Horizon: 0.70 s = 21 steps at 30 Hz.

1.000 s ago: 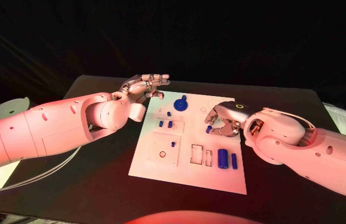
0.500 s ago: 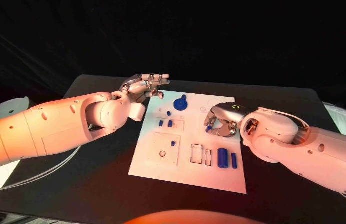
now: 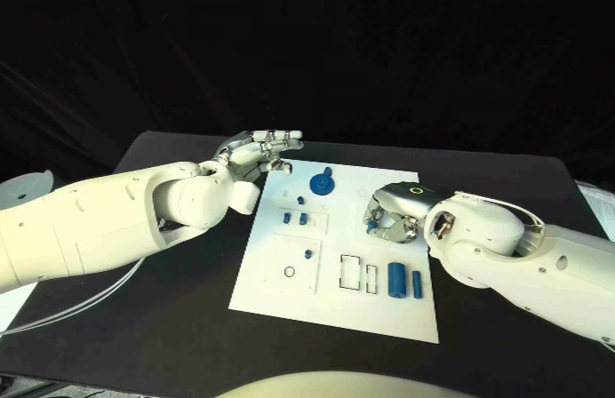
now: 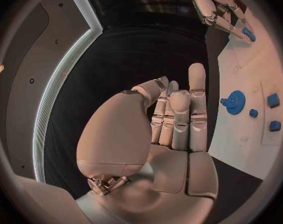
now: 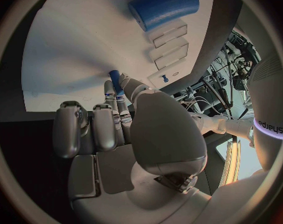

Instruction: Assemble the parts on the task board

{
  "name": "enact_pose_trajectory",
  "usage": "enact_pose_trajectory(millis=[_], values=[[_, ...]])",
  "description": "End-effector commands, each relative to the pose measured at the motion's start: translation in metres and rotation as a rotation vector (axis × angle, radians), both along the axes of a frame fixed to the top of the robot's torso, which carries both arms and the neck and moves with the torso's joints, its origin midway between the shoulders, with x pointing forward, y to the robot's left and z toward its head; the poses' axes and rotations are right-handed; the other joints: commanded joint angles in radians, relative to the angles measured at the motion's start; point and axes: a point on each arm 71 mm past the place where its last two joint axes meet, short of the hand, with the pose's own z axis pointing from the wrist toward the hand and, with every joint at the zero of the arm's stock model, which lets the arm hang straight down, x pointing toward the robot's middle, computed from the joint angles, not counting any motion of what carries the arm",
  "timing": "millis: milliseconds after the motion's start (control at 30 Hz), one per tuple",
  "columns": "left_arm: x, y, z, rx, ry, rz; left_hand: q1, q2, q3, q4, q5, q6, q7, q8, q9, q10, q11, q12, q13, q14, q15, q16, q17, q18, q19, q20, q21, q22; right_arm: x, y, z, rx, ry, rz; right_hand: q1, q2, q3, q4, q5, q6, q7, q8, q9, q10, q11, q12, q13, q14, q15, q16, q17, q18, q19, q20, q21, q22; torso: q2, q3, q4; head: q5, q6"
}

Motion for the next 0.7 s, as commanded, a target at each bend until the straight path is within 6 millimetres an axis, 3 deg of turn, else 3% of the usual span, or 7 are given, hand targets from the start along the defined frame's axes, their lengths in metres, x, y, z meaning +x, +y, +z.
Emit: enact_pose_trajectory(millis=[33,200,700], values=[[-0.001,-0.002,0.001,-0.009,-0.006,-0.022,-0.002,0.007,-0.003,-0.006,0.003,-0.001,0.003,0.003,-0.002,-0.009,-0.001,0.004,0.001,-0.007,0.0,-0.005,-0.002,0.011,-0.007,0.002,-0.004,-0.002,-0.002,0.002,0.0,0.005,-0.033,0.017,0.016,0.014,0.016,-0.008,-0.005,0.021,-0.004,0.009,0.005,0.027,-0.01,0.011,0.008,0.047,-0.01,0.007,0.006,0.013,0.002,-0.009,0.003,0.007,-0.001,0.0002,-0.0009,-0.001,0.0],[0.0,-0.002,0.001,-0.009,-0.005,-0.022,-0.003,0.007,-0.003,-0.006,0.003,-0.001,0.003,0.003,-0.002,-0.009,-0.001,0.004,0.001,-0.007,0.0,-0.005,-0.003,0.01,-0.007,0.002,-0.004,-0.002,-0.004,0.003,0.006,0.052,-0.079,0.024,0.024,0.024,0.035,-0.023,-0.005,0.054,-0.01,0.022,0.014,0.067,-0.021,0.016,0.013,0.05,-0.019,0.017,0.018,0.011,0.009,-0.019,0.011,0.019,0.0,0.0,0.0003,-0.001,0.0],[0.0,0.0,0.0,-0.006,-0.003,-0.018,-0.003,0.007,-0.003,-0.006,0.003,-0.001,0.003,0.003,-0.002,-0.009,-0.001,0.004,0.001,-0.007,0.0,-0.005,-0.003,0.01,-0.007,0.002,-0.004,-0.002,-0.016,0.001,0.033,0.126,-0.103,0.034,0.024,0.02,0.039,-0.029,-0.006,0.056,-0.011,0.022,0.015,0.071,-0.022,0.012,0.012,0.05,-0.02,0.017,0.018,0.011,0.009,-0.022,0.012,0.02,-0.001,-0.0008,-0.0011,0.002,0.0]])
